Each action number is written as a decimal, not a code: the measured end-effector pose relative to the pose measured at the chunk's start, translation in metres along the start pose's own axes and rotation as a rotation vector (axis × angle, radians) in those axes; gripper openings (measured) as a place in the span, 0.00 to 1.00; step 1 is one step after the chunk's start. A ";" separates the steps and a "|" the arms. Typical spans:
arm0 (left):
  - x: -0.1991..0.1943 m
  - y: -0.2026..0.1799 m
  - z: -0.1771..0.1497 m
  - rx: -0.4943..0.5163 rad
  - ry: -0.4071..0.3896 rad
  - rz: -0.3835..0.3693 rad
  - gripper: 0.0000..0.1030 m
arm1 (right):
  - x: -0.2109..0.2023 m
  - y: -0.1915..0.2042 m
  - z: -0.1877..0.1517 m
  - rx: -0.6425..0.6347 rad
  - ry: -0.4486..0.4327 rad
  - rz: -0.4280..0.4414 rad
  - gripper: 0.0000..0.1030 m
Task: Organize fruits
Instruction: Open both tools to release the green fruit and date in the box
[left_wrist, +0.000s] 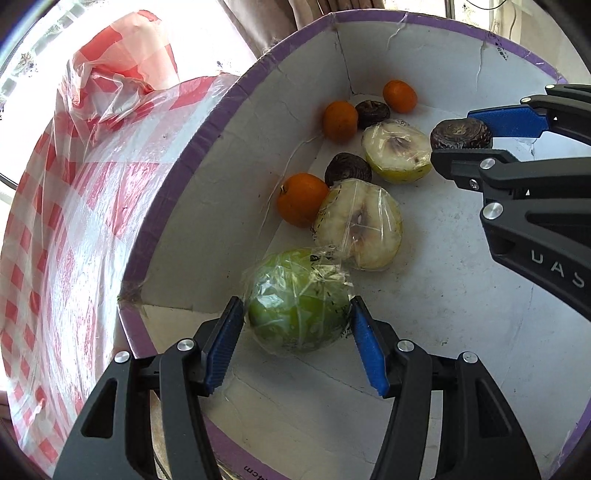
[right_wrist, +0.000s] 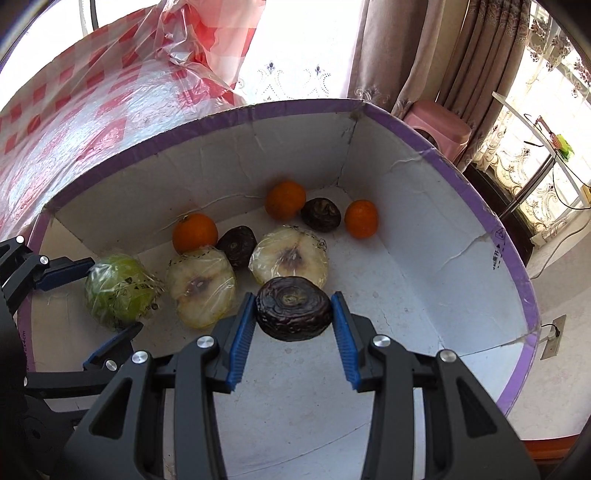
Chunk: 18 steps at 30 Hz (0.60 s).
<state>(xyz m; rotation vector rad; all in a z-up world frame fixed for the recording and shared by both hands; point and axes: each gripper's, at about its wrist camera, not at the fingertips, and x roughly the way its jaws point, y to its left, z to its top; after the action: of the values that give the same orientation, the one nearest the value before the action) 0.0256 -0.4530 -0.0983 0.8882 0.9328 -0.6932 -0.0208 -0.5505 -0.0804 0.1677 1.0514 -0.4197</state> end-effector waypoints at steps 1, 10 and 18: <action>-0.001 0.000 0.000 0.000 -0.002 -0.002 0.54 | 0.000 0.000 0.000 0.000 0.000 0.000 0.41; -0.004 0.002 -0.001 -0.011 -0.011 -0.019 0.53 | -0.003 0.000 0.001 0.003 -0.014 -0.004 0.53; -0.008 0.007 -0.001 -0.028 -0.034 -0.055 0.62 | -0.006 0.000 -0.001 0.007 -0.029 -0.010 0.57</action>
<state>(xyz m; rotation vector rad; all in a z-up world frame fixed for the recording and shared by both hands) 0.0277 -0.4473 -0.0894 0.8258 0.9375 -0.7384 -0.0237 -0.5490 -0.0758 0.1622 1.0230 -0.4340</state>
